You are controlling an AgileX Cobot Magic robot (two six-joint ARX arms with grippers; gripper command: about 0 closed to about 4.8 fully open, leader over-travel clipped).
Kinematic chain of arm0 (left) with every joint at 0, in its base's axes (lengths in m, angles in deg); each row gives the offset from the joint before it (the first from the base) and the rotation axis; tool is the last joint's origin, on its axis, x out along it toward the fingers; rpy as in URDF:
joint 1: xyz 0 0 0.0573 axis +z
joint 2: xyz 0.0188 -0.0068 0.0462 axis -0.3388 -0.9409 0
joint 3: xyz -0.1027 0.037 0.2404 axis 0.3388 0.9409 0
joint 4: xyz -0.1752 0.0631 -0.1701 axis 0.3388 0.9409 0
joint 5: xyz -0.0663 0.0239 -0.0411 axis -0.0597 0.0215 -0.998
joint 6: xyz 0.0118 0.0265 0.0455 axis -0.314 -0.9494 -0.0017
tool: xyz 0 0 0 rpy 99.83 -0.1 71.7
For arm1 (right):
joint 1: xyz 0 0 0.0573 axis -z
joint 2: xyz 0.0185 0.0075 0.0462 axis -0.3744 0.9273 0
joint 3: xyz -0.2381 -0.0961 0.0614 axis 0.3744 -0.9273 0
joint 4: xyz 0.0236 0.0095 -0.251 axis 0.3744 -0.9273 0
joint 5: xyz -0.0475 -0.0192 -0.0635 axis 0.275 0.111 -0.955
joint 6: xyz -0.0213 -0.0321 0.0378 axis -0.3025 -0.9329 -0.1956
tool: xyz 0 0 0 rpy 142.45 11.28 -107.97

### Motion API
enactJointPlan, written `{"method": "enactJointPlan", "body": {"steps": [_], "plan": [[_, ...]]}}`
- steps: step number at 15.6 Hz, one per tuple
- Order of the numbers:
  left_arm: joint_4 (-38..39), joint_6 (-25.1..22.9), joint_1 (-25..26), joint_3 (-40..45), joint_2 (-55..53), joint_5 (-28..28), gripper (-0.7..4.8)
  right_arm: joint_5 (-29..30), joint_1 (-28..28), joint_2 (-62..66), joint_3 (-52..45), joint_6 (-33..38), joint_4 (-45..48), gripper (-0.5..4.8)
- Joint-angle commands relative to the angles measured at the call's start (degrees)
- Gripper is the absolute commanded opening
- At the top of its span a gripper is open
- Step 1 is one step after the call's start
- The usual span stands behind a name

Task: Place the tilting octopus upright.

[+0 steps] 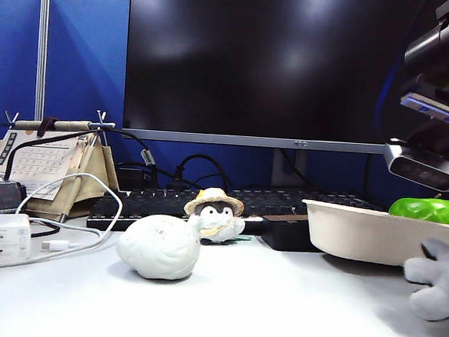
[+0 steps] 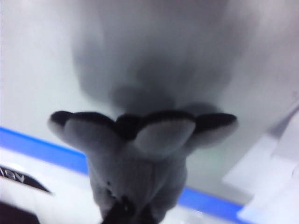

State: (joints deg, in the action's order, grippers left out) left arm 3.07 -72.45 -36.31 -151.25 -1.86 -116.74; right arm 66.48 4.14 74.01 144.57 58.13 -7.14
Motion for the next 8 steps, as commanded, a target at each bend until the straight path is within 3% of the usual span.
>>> {"method": "enactJointPlan", "body": {"steps": [1,4,8], "plan": [[-0.76,-0.42,0.02,-0.13,0.20,-0.04,4.13,0.02,-0.07,-0.20,0.11,-0.15,3.96,1.24],[-0.76,-0.39,0.02,-0.13,0.20,-0.02,4.13,0.00,-0.07,-0.20,0.11,-0.15,5.31,2.41],[-0.79,-0.42,0.02,-0.13,0.20,0.04,4.13,0.46,-0.07,-0.72,0.13,0.09,11.67,2.45]]}}
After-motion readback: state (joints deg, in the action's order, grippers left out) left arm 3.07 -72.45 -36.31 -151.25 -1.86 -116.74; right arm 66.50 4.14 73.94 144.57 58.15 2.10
